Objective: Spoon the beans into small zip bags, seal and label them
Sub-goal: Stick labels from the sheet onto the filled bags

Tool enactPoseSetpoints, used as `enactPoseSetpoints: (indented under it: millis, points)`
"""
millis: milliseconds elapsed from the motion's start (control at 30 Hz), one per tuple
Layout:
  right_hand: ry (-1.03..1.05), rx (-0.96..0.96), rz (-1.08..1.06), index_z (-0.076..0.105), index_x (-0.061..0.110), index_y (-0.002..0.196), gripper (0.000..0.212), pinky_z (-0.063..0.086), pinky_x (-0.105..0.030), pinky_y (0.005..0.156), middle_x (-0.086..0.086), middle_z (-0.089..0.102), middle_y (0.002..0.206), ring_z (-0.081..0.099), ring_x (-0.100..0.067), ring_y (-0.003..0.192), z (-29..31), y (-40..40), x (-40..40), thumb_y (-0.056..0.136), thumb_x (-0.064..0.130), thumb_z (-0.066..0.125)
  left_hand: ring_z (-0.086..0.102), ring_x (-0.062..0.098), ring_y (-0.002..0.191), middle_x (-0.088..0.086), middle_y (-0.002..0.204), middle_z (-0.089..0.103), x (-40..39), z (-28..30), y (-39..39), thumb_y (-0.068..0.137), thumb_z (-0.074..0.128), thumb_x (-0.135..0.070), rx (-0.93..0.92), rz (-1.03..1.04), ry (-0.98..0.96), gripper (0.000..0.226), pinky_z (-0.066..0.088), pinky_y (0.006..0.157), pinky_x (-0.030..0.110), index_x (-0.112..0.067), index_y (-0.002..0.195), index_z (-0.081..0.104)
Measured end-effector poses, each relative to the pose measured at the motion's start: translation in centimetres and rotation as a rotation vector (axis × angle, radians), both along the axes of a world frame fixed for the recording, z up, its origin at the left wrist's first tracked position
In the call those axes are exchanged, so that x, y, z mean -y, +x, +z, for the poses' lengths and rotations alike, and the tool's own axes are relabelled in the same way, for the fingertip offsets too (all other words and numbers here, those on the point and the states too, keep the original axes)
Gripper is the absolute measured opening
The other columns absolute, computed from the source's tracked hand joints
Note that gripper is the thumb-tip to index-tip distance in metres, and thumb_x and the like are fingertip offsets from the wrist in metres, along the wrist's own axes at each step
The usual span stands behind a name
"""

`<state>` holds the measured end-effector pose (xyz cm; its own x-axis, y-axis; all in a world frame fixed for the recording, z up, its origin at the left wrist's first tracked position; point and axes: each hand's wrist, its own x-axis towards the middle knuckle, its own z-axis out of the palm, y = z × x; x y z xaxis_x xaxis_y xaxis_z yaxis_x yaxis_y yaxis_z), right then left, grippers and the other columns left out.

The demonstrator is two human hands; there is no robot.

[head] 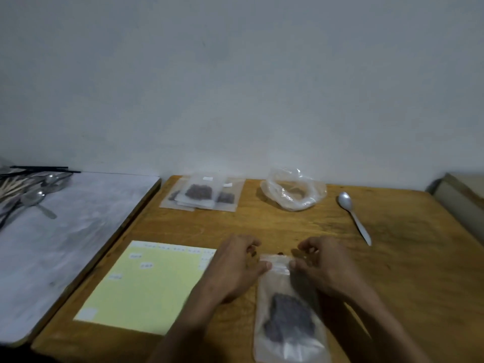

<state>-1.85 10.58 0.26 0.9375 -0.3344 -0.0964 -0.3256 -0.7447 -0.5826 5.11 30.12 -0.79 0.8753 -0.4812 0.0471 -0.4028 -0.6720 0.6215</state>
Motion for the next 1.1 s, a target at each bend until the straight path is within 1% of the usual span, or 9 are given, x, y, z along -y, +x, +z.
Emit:
enactPoseSetpoints:
  millis: [133,300,467,600,700,800,933,1067,1100]
  points:
    - [-0.001,-0.039,-0.031,0.064,0.029,0.122,0.043,0.054,-0.037,0.095,0.003,0.055,0.124,0.054,-0.013,0.112,-1.4,-0.9,0.3,0.082,0.042,0.076,0.052,0.017,0.117,-0.004,0.125,0.048,1.9,-1.0,-0.5,0.094,0.065,-0.038,0.038,-0.051,0.16,0.035,0.045,0.1,0.034,-0.029,0.127,0.06]
    - [0.004,0.032,-0.043,0.064,0.032,0.101,0.024,0.054,-0.037,0.089,0.007,0.056,0.11,0.054,-0.011,0.102,-1.7,-1.1,-0.1,0.081,0.038,0.078,0.049,0.009,0.1,-0.01,0.111,0.048,2.3,-0.8,-1.0,0.094,0.065,-0.029,0.071,-0.031,0.092,0.013,0.038,0.08,0.026,-0.03,0.102,0.054]
    - [0.423,0.231,-0.068,0.063,0.031,0.1,0.03,0.061,-0.039,0.078,0.001,0.068,0.095,0.067,-0.016,0.087,0.2,-0.8,-0.4,0.081,0.016,0.081,0.053,0.002,0.07,-0.008,0.081,0.061,0.9,1.1,-0.6,0.092,0.071,-0.016,-0.073,0.056,-0.336,0.009,0.045,0.063,0.014,-0.015,0.087,0.063]
    - [0.827,0.356,-0.075,0.065,0.018,0.111,0.038,0.061,-0.04,0.074,-0.018,0.07,0.1,0.071,-0.029,0.09,3.3,0.7,-2.3,0.079,0.003,0.079,0.069,0.023,0.085,0.012,0.094,0.075,-1.1,3.9,0.0,0.09,0.072,-0.01,-0.33,0.141,-0.728,0.015,0.058,0.076,0.031,-0.006,0.103,0.065]
    - [0.972,0.442,-0.006,0.065,0.007,0.11,0.039,0.058,-0.04,0.069,-0.012,0.071,0.08,0.069,-0.024,0.075,5.1,2.6,-4.7,0.076,-0.003,0.079,0.075,0.029,0.097,0.013,0.101,0.078,-2.9,4.8,0.4,0.089,0.072,-0.016,-0.429,0.162,-0.849,0.019,0.061,0.085,0.041,-0.01,0.107,0.071]
    - [0.98,0.465,0.061,0.064,0.008,0.105,0.037,0.056,-0.04,0.069,-0.007,0.069,0.07,0.068,-0.025,0.072,6.0,4.7,-7.4,0.074,0.001,0.082,0.074,0.032,0.101,0.012,0.102,0.078,-5.5,5.5,0.9,0.08,0.074,-0.028,-0.39,0.241,-0.93,0.031,0.059,0.088,0.047,-0.011,0.106,0.074]
    - [0.933,0.48,0.141,0.066,0.018,0.113,0.039,0.06,-0.029,0.076,0.0,0.074,0.091,0.072,-0.014,0.09,6.0,7.1,-11.0,0.079,0.02,0.083,0.077,0.03,0.09,0.012,0.094,0.079,-9.3,6.7,2.0,0.077,0.076,-0.025,-0.191,0.408,-1.039,0.029,0.06,0.083,0.045,-0.006,0.099,0.075]
    - [0.51,0.42,0.232,0.072,0.022,0.093,0.003,0.053,-0.019,0.068,0.009,0.07,0.085,0.063,0.0,0.077,3.2,8.4,-14.5,0.092,0.024,0.07,0.076,0.03,0.091,0.016,0.095,0.078,-13.8,7.8,3.6,0.082,0.077,-0.02,-0.017,0.612,-1.18,0.018,0.058,0.09,0.056,-0.008,0.094,0.074]
    - [0.385,0.355,0.286,0.073,0.023,0.087,0.008,0.053,-0.022,0.068,0.01,0.07,0.081,0.061,0.0,0.073,2.1,8.5,-15.5,0.093,0.023,0.068,0.076,0.026,0.089,0.013,0.093,0.078,-14.7,7.9,4.0,0.087,0.074,-0.015,0.008,0.644,-1.192,0.01,0.059,0.09,0.056,-0.008,0.095,0.073]
